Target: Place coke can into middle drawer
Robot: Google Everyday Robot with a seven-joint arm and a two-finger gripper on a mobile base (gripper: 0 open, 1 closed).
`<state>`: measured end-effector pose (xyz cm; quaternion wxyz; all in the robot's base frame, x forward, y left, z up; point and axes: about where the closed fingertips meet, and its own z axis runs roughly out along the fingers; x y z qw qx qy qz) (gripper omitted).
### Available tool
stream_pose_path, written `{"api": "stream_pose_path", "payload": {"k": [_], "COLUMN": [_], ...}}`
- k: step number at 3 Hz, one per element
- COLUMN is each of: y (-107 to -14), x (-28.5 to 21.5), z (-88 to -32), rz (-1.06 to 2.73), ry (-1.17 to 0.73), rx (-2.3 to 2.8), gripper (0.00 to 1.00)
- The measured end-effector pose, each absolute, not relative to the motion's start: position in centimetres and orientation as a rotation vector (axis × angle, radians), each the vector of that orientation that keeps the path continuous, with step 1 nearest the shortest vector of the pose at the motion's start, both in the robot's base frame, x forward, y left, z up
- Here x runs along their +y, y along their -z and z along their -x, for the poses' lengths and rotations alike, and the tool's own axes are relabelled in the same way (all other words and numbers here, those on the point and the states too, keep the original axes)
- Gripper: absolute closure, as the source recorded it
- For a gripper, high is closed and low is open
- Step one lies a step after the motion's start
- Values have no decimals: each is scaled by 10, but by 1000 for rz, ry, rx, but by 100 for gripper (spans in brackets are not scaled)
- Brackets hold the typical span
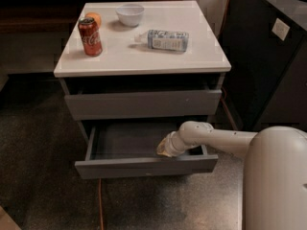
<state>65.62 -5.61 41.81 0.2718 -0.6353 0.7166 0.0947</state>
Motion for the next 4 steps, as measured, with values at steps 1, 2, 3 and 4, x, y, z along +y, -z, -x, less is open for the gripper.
{"api": "stream_pose_path", "payload": {"k": [1,2,3,4], "y": [-416,-412,-410,-407], "x": [-45,-40,-35,-29], "z": [-630,-614,-596,-579], "rz": [1723,1728,1728,1730], "ry": [-326,-374,-422,-468], "rx": [1915,1915,1914,1917], "gripper": [100,100,100,100]}}
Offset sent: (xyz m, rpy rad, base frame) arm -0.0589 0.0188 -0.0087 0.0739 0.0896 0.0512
